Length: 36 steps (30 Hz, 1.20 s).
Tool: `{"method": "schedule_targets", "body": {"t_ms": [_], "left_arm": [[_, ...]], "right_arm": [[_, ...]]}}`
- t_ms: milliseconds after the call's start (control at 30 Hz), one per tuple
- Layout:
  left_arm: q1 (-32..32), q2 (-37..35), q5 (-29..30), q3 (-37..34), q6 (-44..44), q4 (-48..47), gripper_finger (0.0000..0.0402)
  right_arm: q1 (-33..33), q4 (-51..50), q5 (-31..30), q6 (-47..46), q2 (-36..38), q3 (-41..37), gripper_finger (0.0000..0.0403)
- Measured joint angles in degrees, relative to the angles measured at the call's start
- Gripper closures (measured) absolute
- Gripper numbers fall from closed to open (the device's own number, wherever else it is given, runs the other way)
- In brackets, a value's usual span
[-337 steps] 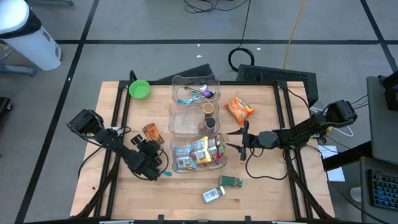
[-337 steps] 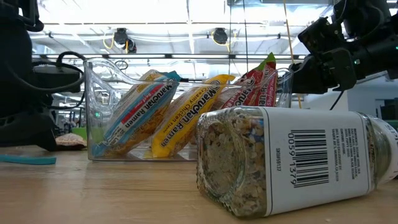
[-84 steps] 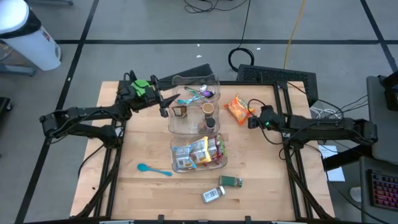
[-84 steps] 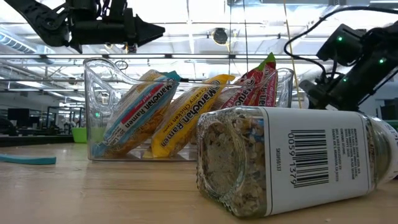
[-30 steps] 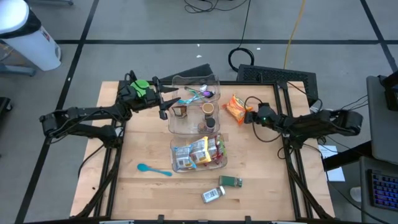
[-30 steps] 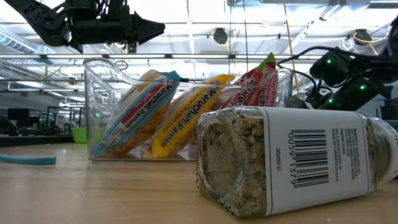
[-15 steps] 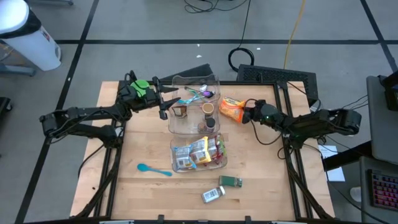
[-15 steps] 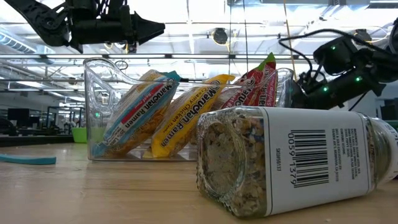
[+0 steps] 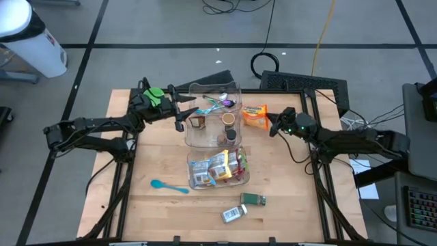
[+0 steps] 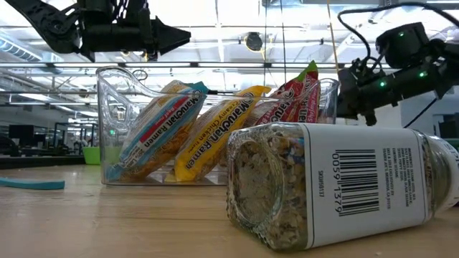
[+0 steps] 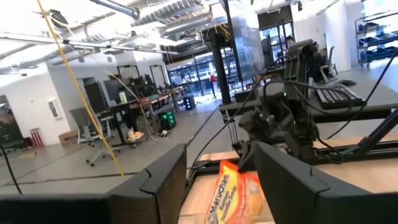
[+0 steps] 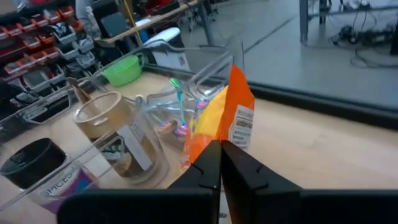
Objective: Pick & Place Food Item
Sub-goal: Put the orange noodle pack into the bottom transparent bin
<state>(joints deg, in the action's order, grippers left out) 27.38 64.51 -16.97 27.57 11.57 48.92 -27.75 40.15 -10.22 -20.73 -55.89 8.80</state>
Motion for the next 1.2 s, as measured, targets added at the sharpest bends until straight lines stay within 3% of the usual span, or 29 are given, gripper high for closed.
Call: {"method": "schedule_targets", "body": {"t_ms": [133,267,367,600,1200], "left_arm": [[0.0,0.0,0.0,0.0,-0.1,-2.3,0.0204],[0.0,0.0,0.0,0.3,0.1,-4.4,0.0204],[0.0,0.0,0.0,3.6,0.3,-11.0,0.0204],[-1.1,3.3,0.0,19.4,6.2,-37.8,0.0204],[-4.2,33.8,-1.1,60.8,19.9,-70.6,0.0204]], "right_arm": [[0.0,-4.8,0.0,3.2,4.7,0.6,0.0403],[0.1,-15.5,0.0,8.1,8.3,5.0,0.0403],[0.2,-24.7,0.2,12.3,9.6,10.2,0.0403],[1.7,-35.8,2.0,21.1,8.9,19.7,0.0403],[2.7,-39.2,7.7,27.9,7.0,23.1,0.0403]]}}
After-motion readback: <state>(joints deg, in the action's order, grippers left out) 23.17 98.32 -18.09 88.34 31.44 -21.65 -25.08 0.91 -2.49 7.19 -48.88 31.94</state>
